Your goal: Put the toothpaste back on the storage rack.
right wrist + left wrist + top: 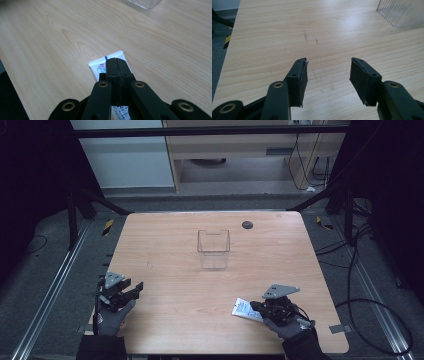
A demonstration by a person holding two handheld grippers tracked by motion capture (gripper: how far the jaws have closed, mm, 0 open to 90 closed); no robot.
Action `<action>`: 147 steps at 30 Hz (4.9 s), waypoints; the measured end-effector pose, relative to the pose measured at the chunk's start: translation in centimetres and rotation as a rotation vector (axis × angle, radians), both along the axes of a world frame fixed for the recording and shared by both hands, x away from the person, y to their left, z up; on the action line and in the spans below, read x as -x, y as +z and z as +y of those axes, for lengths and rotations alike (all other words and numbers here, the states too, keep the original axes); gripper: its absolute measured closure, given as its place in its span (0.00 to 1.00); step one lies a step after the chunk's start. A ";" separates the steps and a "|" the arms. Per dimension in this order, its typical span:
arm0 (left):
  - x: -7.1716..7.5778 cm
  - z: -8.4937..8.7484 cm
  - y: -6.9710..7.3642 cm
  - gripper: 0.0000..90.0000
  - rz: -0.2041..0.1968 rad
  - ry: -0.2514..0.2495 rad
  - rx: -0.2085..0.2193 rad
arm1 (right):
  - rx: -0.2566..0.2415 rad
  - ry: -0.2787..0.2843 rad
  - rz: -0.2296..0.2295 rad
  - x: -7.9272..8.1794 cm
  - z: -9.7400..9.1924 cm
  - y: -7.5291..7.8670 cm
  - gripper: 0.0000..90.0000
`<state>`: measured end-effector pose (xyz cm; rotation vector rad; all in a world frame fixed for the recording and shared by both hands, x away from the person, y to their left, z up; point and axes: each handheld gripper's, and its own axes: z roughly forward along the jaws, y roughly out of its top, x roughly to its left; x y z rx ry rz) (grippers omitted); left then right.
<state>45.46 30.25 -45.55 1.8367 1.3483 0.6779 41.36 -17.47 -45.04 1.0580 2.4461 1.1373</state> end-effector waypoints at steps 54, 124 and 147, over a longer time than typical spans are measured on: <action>-0.2 -0.4 -0.1 0.52 0.003 -0.009 -0.030 | 0.170 -0.059 0.094 -2.1 2.1 -2.7 1.00; -0.3 -0.5 -0.2 0.51 0.005 -0.018 -0.032 | 0.130 -0.300 0.089 -5.4 -3.4 -3.4 1.00; -0.5 -0.7 -0.4 0.50 0.011 -0.031 -0.039 | 0.071 -0.327 0.032 -4.2 -5.1 1.0 0.65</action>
